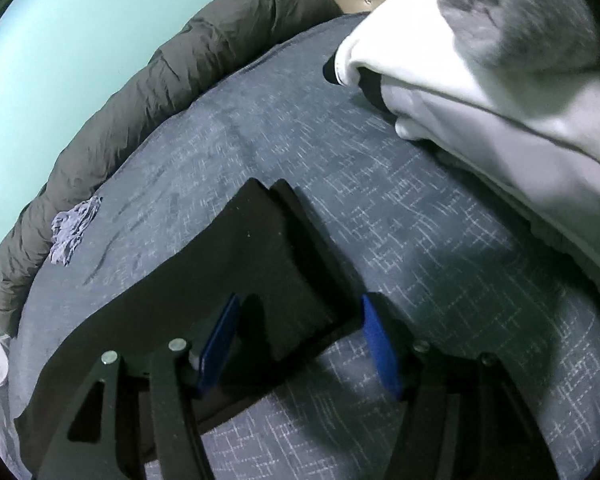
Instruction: Fold clothes
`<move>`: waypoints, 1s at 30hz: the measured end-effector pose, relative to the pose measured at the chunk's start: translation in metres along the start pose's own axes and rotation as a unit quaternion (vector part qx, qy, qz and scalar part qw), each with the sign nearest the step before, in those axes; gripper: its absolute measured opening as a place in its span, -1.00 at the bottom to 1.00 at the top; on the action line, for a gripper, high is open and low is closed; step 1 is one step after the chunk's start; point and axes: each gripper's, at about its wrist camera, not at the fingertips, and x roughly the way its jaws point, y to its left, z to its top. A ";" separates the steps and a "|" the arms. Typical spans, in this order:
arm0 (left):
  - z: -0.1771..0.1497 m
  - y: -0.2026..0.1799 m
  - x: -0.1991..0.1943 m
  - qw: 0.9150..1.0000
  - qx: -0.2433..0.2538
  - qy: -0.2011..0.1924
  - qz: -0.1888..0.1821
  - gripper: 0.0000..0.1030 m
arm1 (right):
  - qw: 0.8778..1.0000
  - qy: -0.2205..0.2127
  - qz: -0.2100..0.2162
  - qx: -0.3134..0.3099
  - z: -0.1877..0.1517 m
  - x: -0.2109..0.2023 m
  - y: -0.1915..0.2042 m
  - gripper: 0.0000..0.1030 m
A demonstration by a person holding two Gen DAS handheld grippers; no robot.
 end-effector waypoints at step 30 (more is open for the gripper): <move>-0.036 0.023 -0.041 0.998 -0.056 0.005 0.004 -0.09 | 0.929 0.079 0.221 -0.286 -0.250 -0.098 0.280 0.22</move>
